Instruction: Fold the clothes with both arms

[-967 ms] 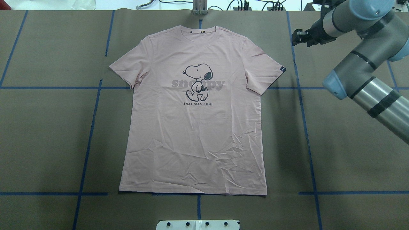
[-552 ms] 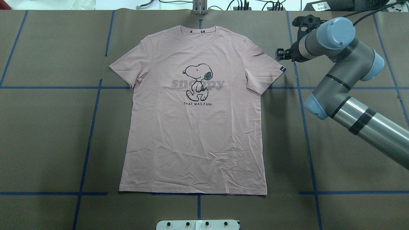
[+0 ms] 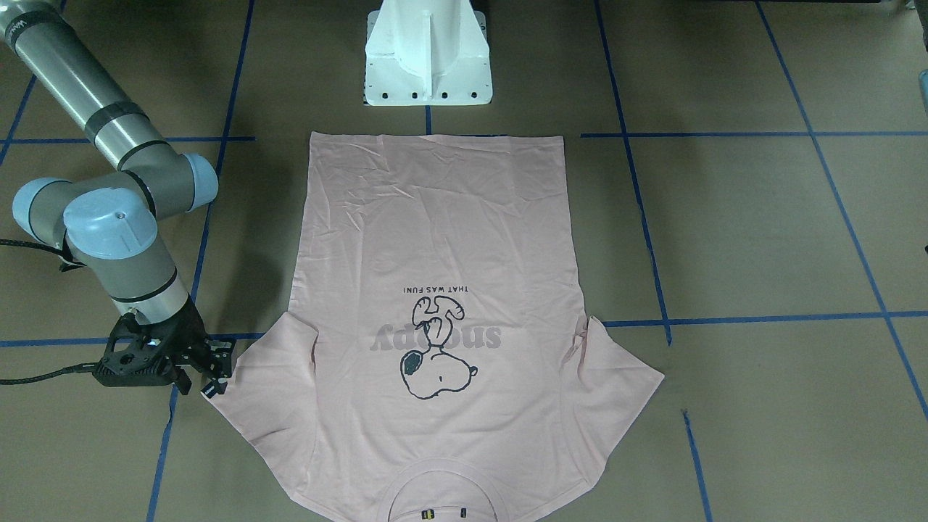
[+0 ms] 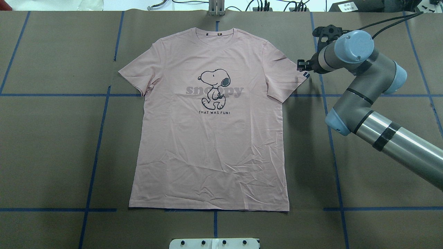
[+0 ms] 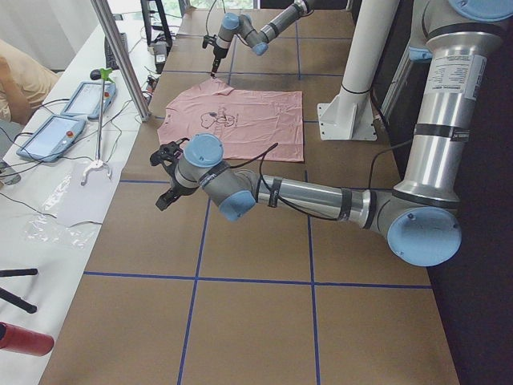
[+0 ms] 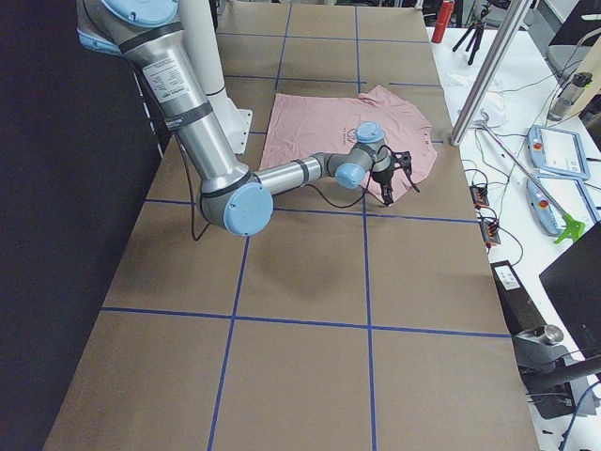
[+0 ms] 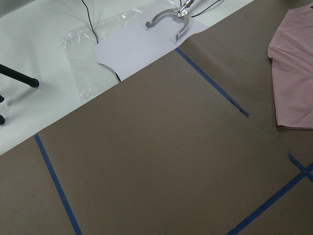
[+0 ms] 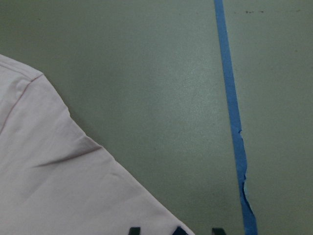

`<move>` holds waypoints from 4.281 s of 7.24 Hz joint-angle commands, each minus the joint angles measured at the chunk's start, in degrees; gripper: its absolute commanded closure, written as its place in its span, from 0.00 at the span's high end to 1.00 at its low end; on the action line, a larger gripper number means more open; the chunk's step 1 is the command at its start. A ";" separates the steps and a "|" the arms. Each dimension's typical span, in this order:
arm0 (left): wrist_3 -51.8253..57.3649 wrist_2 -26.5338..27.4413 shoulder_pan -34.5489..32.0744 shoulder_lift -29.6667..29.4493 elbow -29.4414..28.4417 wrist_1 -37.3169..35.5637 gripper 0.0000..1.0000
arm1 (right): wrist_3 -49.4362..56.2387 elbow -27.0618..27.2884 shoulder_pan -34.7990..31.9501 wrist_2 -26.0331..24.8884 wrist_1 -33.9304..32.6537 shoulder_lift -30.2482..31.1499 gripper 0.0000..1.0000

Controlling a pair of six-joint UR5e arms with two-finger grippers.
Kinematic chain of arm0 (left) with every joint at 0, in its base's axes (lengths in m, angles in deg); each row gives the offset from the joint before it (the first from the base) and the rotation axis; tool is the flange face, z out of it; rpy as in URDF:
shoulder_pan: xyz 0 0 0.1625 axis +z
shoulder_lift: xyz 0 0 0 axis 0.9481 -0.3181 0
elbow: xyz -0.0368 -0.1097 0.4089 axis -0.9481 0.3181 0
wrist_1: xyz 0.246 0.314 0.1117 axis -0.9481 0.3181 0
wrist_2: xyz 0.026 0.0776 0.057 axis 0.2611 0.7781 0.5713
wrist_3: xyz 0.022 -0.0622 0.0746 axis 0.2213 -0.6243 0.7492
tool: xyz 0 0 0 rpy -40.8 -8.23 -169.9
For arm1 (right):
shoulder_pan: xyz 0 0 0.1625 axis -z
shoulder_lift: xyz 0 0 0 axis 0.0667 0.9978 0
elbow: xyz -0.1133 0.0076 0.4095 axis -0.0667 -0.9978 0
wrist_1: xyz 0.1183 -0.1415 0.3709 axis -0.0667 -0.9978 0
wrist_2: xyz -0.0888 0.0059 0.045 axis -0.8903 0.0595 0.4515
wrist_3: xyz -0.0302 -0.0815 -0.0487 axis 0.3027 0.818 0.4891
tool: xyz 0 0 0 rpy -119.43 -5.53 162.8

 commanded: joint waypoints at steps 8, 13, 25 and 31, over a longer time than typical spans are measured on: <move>0.09 -0.01 0.00 0.38 -0.09 0.70 1.00 | -1.89 -2.76 1.78 -2.19 2.38 -0.51 0.31; 0.18 -0.01 0.00 0.46 -0.18 0.70 1.00 | -5.74 -1.36 1.78 -2.97 -2.77 -4.70 0.00; -5.05 0.17 1.31 0.03 -0.53 0.62 1.00 | -4.50 -6.55 4.45 -2.42 -14.94 -20.56 1.00; -39.94 19.28 22.72 -11.98 -5.68 0.53 0.79 | 26.55 10.93 -16.58 23.65 -14.15 3.15 1.00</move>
